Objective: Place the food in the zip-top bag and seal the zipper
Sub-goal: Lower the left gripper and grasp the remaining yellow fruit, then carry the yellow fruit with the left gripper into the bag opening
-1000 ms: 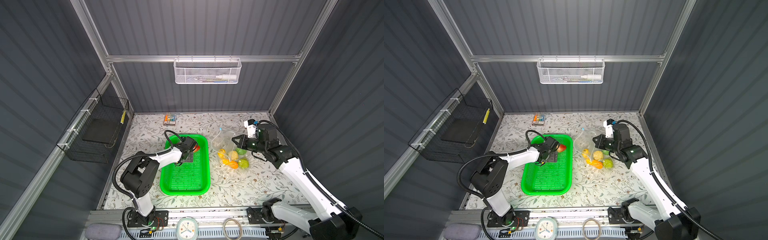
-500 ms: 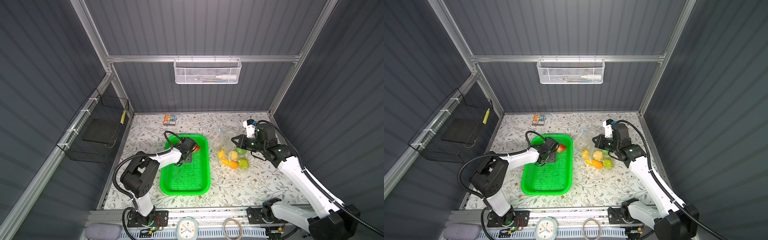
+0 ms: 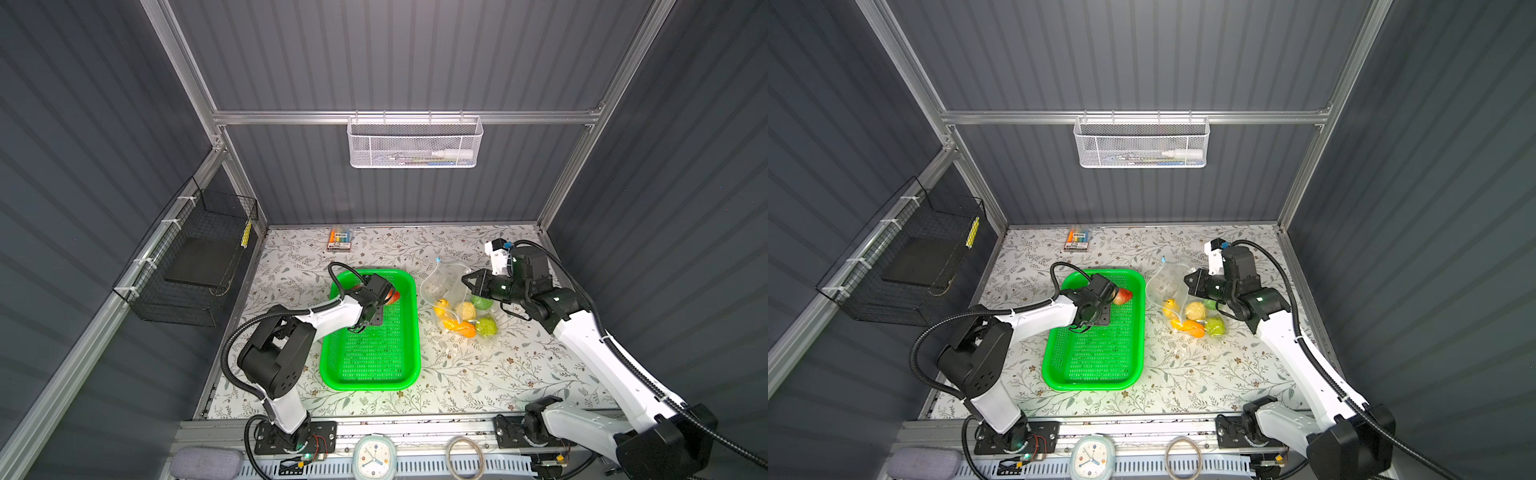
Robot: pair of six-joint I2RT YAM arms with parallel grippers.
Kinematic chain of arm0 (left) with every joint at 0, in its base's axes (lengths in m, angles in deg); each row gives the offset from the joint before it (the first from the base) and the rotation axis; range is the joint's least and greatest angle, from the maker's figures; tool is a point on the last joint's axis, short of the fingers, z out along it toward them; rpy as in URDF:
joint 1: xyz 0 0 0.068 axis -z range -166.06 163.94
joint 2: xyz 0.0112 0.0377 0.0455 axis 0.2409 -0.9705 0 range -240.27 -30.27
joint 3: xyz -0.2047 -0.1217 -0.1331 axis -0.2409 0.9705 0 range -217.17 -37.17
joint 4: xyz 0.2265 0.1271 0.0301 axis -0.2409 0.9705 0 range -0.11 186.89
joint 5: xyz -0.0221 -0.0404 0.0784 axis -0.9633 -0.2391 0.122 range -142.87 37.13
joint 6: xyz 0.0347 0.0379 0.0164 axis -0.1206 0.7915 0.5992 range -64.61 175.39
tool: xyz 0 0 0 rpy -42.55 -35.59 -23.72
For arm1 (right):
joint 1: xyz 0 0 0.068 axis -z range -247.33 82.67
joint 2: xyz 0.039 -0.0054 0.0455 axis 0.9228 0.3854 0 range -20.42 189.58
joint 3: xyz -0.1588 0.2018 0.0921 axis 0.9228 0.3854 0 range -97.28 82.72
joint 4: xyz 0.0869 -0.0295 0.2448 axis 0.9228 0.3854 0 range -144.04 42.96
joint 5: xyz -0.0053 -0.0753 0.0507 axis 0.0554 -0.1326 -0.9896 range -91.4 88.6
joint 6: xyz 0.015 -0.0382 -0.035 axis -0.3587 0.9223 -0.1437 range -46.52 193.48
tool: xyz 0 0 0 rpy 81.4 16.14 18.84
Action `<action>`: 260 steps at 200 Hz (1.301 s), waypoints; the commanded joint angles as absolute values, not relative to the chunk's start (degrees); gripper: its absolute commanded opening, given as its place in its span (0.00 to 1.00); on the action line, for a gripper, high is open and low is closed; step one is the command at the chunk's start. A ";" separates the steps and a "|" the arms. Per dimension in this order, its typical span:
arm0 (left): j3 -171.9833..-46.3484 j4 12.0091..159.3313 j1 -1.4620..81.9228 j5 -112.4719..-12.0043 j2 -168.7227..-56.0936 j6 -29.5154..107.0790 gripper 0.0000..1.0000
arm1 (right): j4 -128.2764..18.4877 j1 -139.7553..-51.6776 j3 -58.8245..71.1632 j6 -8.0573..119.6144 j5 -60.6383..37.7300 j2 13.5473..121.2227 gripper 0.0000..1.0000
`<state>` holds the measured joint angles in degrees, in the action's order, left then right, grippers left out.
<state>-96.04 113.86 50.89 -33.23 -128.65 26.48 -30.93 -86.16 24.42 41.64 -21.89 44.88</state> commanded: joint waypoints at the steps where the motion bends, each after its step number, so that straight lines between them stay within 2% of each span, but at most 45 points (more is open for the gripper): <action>1: -98.16 116.00 50.74 -34.25 -125.10 27.18 0.52 | -31.39 -86.32 23.01 42.63 -21.53 45.94 0.00; 74: -103.34 113.87 50.76 -41.71 -116.53 28.10 0.54 | -30.87 -86.38 23.28 41.60 -21.26 44.39 0.00; 172: -112.52 102.58 53.14 -64.04 -114.39 25.27 0.52 | -31.12 -86.32 24.97 41.98 -18.85 44.10 0.00; 260: -114.61 95.78 60.34 -68.80 -118.17 23.44 0.52 | -31.46 -86.32 25.62 41.69 -18.82 45.00 0.00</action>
